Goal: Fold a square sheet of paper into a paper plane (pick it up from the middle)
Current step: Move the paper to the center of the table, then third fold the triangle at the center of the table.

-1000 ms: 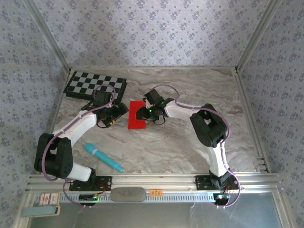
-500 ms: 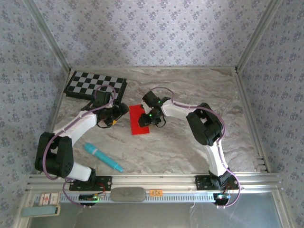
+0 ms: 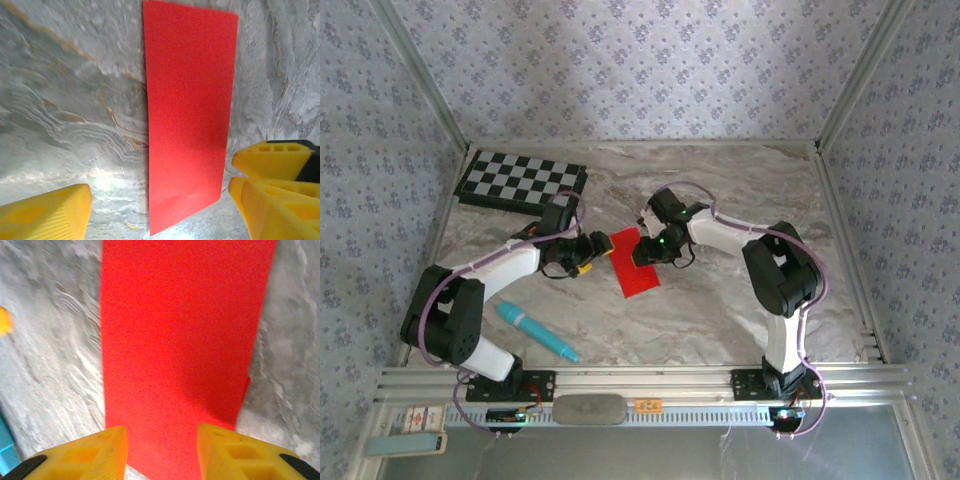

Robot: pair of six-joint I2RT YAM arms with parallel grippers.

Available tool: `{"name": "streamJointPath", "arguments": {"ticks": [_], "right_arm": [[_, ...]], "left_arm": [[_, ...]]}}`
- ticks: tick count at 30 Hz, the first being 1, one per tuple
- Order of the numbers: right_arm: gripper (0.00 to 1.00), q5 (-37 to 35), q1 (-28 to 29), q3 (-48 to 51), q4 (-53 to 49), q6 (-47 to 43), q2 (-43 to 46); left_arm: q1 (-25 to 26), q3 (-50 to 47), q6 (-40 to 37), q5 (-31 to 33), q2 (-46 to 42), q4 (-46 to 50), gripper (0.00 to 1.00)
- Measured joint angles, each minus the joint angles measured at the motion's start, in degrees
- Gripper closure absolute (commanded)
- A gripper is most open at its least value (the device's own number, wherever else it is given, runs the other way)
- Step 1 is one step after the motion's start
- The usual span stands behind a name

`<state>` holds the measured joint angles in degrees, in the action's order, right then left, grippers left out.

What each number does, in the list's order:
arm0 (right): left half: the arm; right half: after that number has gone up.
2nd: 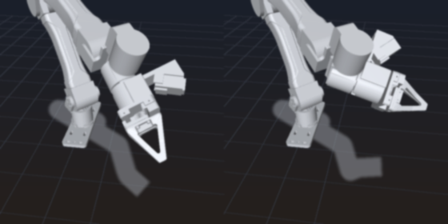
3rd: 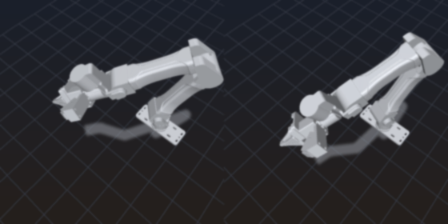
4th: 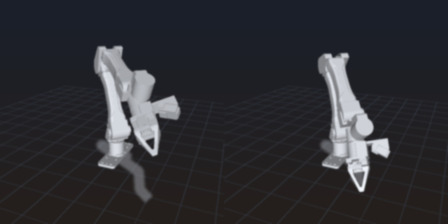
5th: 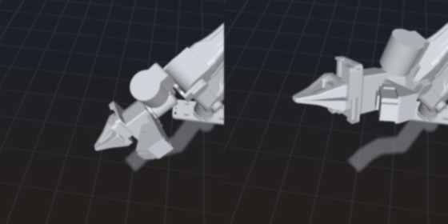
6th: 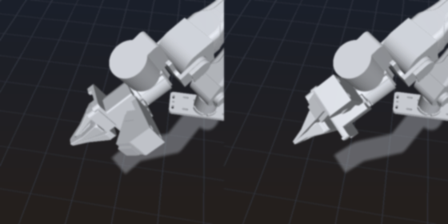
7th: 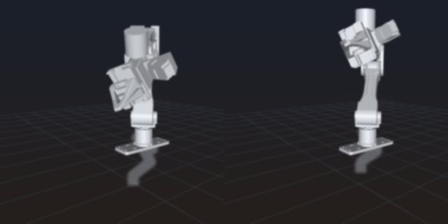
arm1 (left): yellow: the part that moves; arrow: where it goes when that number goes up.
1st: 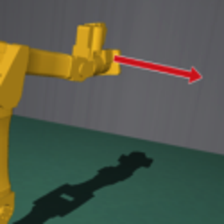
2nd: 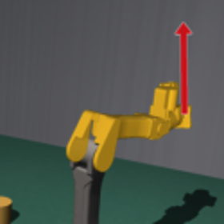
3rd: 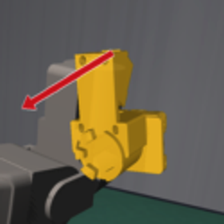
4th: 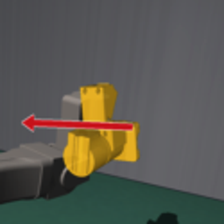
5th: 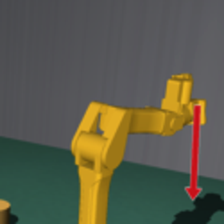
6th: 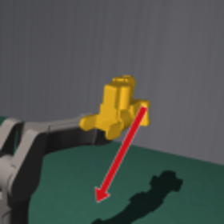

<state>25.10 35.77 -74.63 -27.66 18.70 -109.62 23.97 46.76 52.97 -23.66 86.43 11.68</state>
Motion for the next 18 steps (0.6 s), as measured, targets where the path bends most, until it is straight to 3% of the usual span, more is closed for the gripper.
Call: {"name": "streamJointPath", "arguments": {"ticks": [4,18], "right_arm": [[0.65,0.22,0.04,0.31,2.75,3.48,-0.66],[0.66,1.36,-1.79,2.05,5.68,8.63,-4.42]], "left_arm": [[1.86,-1.53,2.27,-1.29,2.38,-3.34,0.35],[4.55,-1.73,6.08,-4.35,8.85,-9.79,0.55]]}}
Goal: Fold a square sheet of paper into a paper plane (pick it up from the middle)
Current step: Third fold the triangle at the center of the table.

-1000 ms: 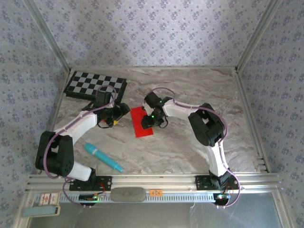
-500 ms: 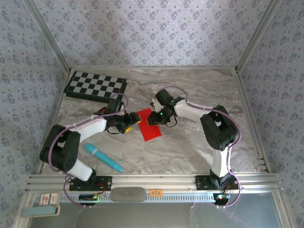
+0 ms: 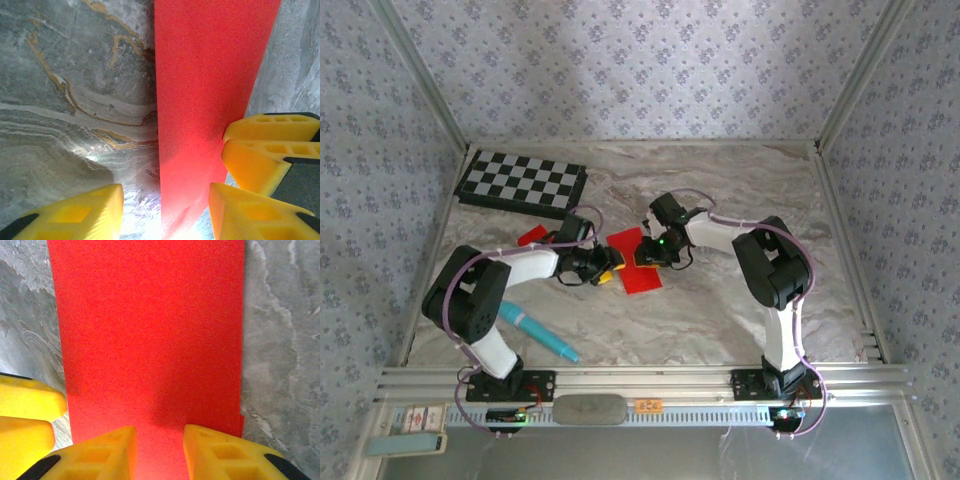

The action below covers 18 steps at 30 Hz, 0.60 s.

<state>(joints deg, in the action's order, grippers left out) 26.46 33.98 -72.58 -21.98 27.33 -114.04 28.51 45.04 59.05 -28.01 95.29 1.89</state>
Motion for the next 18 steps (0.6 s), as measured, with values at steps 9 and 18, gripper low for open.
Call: {"name": "streamJointPath", "arguments": {"ticks": [9,18], "right_arm": [[0.66,3.04,-1.11,1.25,2.05,1.44,0.00],[0.64,5.38,-2.01,2.12,3.54,1.84,0.02]], "left_arm": [[0.00,0.26,0.63,-1.97,2.49,-2.19,0.66],[0.00,1.57,0.81,-4.37,3.52,-4.57,0.76]]}}
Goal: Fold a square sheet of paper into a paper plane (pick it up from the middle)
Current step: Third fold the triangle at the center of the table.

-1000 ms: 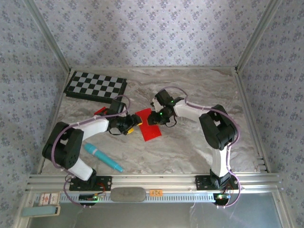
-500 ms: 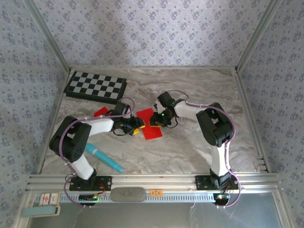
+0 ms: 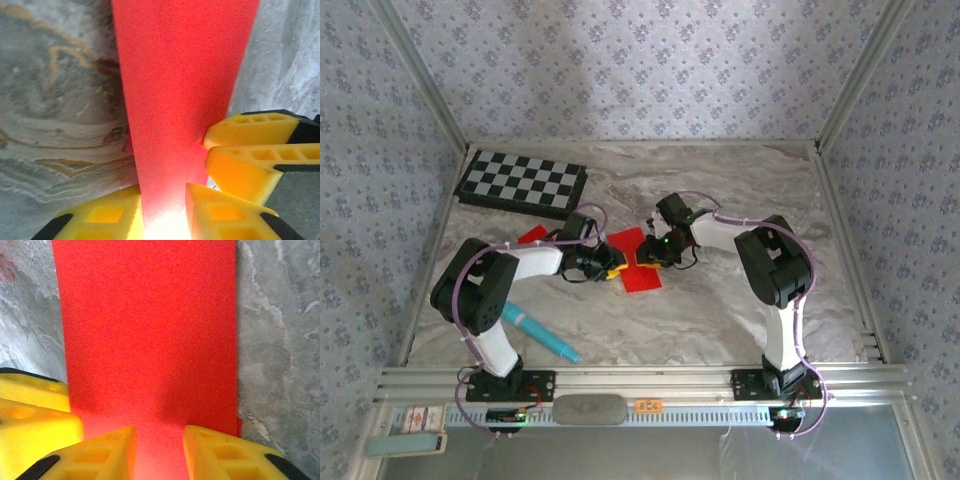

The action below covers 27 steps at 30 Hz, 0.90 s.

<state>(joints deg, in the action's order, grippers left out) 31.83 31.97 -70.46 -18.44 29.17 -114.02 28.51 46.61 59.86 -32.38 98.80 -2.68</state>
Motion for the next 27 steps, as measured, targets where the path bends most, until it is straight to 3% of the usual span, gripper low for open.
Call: {"name": "streamJointPath", "arguments": {"ticks": [9,13,23,27], "right_arm": [[0.56,2.10,-1.99,1.33,3.17,-0.04,1.20],[0.43,2.08,-2.99,3.74,5.01,-0.79,4.63],[0.09,-6.88,-2.58,15.52,12.68,-11.30,21.59],[0.07,-12.70,0.81,19.65,16.31,-17.55,25.20]], "left_arm": [[0.00,0.39,1.57,-1.22,0.00,-2.43,0.92],[0.00,0.39,2.62,-1.33,0.00,-3.32,1.00],[-0.02,0.52,7.04,-1.27,-0.17,-3.52,1.00],[-0.02,0.59,9.53,-1.27,-0.83,-3.54,1.00]]}}
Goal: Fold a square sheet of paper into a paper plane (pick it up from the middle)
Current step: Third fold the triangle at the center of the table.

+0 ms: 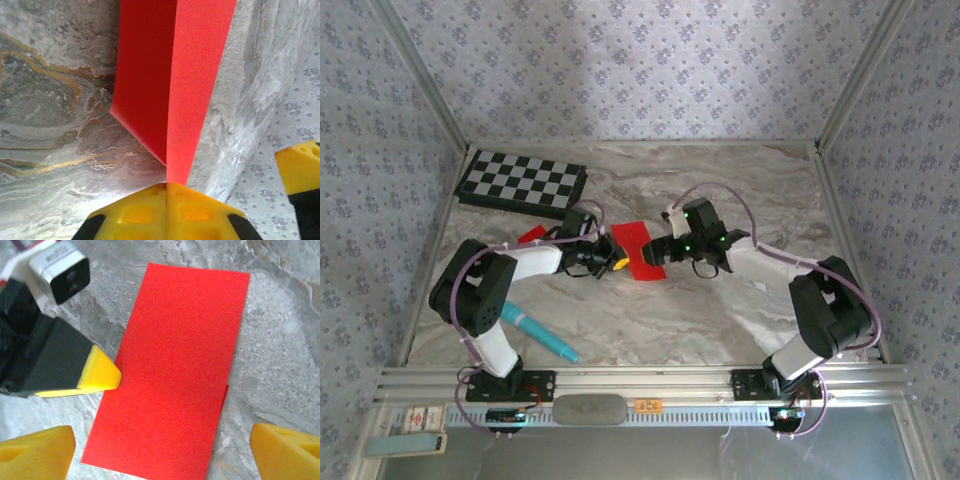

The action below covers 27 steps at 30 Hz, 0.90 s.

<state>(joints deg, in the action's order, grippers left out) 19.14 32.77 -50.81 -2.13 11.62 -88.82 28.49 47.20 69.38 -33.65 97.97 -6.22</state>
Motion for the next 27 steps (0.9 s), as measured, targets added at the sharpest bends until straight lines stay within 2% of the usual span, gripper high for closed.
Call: {"name": "streamJointPath", "arguments": {"ticks": [10,20,23,27], "right_arm": [[0.07,-6.91,9.31,12.17,15.80,-16.24,1.62],[0.14,-10.43,10.86,14.93,25.68,-23.78,-2.25],[0.19,-11.30,11.17,15.61,27.32,-25.35,-3.63],[0.31,-12.90,11.28,16.02,29.42,-26.95,-4.57]], "left_arm": [[0.00,0.68,3.32,-0.24,-0.48,0.07,1.00],[0.00,1.25,3.85,-1.33,-0.48,0.63,1.00],[0.00,1.49,3.85,-1.53,-0.48,1.11,1.00],[0.00,1.53,3.82,-1.53,-0.48,1.70,1.00]]}}
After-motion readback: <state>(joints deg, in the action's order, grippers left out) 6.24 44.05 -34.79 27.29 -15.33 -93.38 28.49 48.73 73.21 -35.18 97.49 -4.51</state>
